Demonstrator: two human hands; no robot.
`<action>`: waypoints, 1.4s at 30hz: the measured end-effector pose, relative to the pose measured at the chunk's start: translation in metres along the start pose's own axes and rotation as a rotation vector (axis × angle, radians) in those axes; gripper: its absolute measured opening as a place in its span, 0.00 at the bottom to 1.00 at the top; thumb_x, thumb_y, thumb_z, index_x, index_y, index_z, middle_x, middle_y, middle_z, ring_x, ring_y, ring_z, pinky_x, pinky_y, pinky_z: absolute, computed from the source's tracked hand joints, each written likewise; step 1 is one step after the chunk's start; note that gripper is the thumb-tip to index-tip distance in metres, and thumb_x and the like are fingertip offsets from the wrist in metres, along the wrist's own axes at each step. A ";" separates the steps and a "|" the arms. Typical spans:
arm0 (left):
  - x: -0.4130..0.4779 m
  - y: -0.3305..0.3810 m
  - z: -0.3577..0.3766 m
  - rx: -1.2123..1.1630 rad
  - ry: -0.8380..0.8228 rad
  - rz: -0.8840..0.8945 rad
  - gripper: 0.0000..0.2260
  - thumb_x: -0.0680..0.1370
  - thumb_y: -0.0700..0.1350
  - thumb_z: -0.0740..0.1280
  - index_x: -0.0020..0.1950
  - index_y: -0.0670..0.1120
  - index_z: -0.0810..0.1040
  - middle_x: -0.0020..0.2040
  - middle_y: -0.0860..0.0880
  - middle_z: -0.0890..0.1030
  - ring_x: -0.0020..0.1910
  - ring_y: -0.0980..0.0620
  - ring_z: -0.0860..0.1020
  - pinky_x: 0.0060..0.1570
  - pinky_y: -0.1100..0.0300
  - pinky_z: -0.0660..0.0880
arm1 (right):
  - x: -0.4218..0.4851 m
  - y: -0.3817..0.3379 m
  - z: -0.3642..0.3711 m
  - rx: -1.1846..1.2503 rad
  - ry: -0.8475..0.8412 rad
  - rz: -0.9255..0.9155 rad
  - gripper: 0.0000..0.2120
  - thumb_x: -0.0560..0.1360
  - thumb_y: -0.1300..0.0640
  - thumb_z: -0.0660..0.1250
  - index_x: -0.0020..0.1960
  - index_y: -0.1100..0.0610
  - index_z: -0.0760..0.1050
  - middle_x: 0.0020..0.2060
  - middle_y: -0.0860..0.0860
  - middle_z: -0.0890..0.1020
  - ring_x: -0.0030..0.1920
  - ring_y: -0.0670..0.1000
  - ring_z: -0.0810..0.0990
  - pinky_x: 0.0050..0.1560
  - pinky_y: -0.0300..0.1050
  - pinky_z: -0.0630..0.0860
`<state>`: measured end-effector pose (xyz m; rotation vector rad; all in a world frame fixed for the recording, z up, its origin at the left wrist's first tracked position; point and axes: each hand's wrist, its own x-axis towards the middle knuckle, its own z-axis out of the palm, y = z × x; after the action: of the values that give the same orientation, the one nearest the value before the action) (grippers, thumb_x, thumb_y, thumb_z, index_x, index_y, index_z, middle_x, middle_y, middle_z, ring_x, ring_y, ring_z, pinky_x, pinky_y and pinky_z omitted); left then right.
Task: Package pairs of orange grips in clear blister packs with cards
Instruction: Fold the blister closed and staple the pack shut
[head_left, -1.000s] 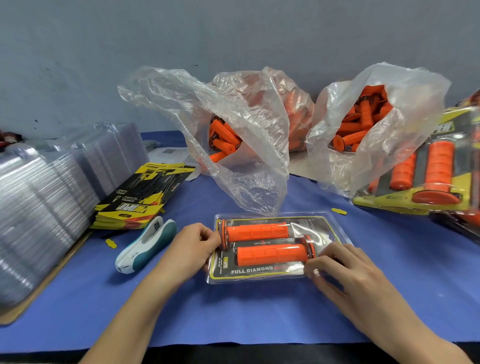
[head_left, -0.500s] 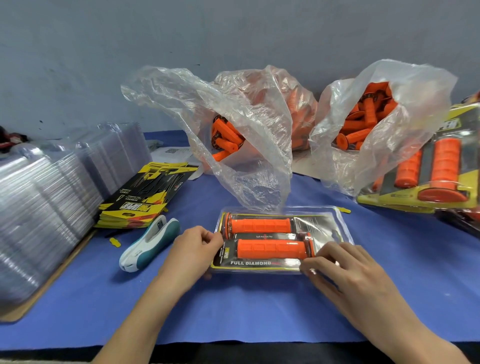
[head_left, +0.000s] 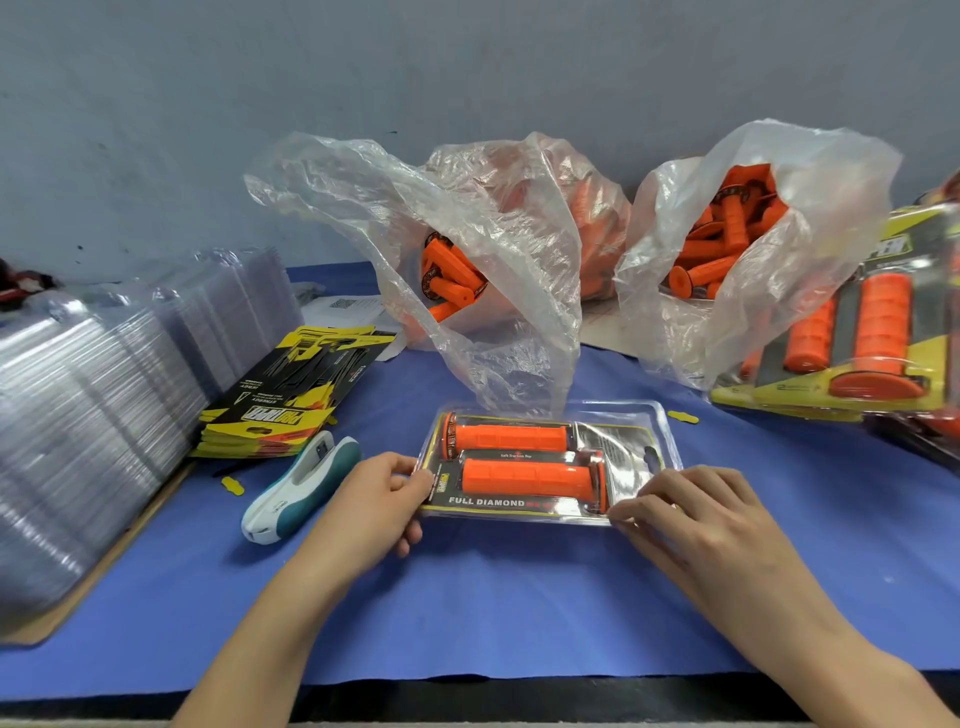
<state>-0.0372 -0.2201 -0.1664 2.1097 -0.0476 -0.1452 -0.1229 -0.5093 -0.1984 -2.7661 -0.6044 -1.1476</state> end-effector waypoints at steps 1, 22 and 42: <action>-0.001 0.001 0.000 -0.001 0.019 0.003 0.04 0.82 0.46 0.63 0.49 0.48 0.76 0.30 0.51 0.82 0.24 0.53 0.75 0.24 0.61 0.72 | 0.000 0.000 0.000 0.004 0.010 0.007 0.09 0.79 0.51 0.61 0.46 0.49 0.79 0.39 0.45 0.76 0.39 0.53 0.76 0.46 0.47 0.70; -0.027 0.007 -0.046 -0.067 0.225 -0.143 0.14 0.79 0.57 0.66 0.54 0.47 0.77 0.41 0.41 0.84 0.35 0.42 0.83 0.35 0.53 0.77 | -0.008 0.018 -0.009 0.096 -0.055 0.001 0.07 0.79 0.50 0.63 0.48 0.50 0.79 0.44 0.44 0.79 0.45 0.51 0.79 0.50 0.43 0.73; -0.085 0.066 0.087 -0.583 -0.520 -0.337 0.28 0.68 0.61 0.70 0.57 0.40 0.81 0.42 0.39 0.80 0.28 0.47 0.74 0.26 0.59 0.73 | -0.006 0.003 -0.018 0.171 -0.029 0.044 0.04 0.71 0.54 0.76 0.44 0.52 0.83 0.38 0.50 0.78 0.35 0.51 0.79 0.32 0.43 0.76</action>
<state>-0.1301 -0.3202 -0.1466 1.4397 0.0392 -0.8074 -0.1377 -0.5184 -0.1893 -2.6417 -0.6111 -0.9990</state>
